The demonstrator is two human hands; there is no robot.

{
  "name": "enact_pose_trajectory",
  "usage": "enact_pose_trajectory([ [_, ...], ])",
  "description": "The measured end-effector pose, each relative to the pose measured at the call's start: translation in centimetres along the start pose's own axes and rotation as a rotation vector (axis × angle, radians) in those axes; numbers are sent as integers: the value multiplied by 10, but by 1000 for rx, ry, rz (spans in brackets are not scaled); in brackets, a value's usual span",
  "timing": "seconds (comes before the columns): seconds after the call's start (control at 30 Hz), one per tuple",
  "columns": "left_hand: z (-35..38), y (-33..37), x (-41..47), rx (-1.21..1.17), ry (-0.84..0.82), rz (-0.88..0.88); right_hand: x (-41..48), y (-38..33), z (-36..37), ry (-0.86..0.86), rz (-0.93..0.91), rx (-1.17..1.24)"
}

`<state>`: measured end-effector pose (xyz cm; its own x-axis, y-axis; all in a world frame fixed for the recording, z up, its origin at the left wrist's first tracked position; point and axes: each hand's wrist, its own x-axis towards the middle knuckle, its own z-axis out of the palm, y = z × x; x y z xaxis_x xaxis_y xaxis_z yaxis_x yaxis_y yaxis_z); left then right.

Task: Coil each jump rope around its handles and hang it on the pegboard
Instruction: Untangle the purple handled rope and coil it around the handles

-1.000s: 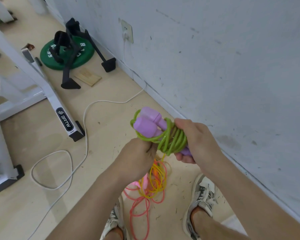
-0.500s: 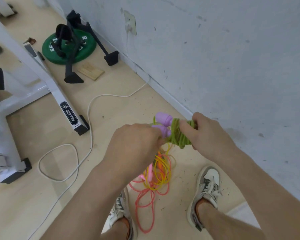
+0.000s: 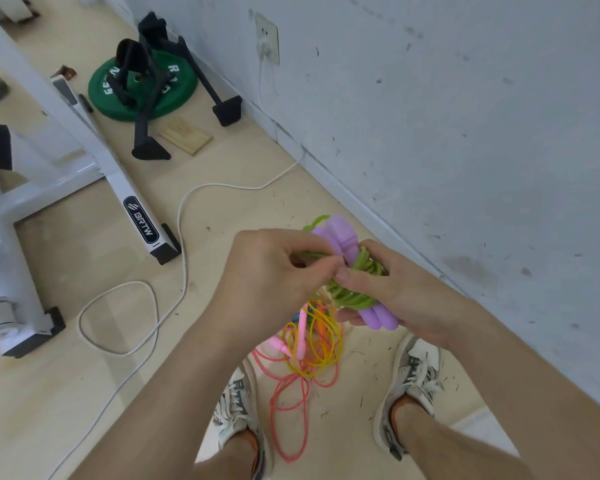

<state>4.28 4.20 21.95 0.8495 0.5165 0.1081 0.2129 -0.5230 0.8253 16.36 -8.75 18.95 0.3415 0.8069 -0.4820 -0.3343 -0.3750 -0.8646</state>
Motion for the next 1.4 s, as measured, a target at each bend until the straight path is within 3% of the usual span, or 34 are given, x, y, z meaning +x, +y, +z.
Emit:
enact_pose_trajectory([
  [0.1,-8,1,1,-171,32,-158,3,-5,4,90,-48,48],
  [0.2,-13,1,1,-180,55,-231,6,-11,-6,205,-116,41],
  [0.3,-17,-3,4,-258,104,-298,4,-11,-13,203,-157,-46],
  [0.43,-29,-11,11,-752,146,-427,7,-7,-11,101,-147,123],
  [0.53,-36,-19,12,-1166,28,-378,10,-3,-9,19,-139,266],
  [0.6,-35,-21,13,-1322,-6,-330,9,-2,-7,-31,-125,335],
  [0.63,-32,-21,14,-1296,13,-319,9,-1,-5,-51,-121,359],
  [0.73,-22,-19,16,-828,136,-245,9,0,-1,-114,-109,412],
  [0.8,-21,-17,14,-686,144,-194,9,3,0,-168,-113,450],
  [0.9,-27,-13,14,-778,119,-222,9,4,0,-274,-130,535],
  [1.03,-23,0,15,-1101,134,-443,9,3,-3,-366,-187,644],
  [1.17,-19,4,25,-1192,77,-608,8,3,-3,-392,-222,601],
  [1.27,-16,-4,28,-1155,0,-620,8,2,-5,-382,-235,518],
  [1.4,-6,-9,21,-900,-43,-472,8,-3,-9,-369,-271,396],
])
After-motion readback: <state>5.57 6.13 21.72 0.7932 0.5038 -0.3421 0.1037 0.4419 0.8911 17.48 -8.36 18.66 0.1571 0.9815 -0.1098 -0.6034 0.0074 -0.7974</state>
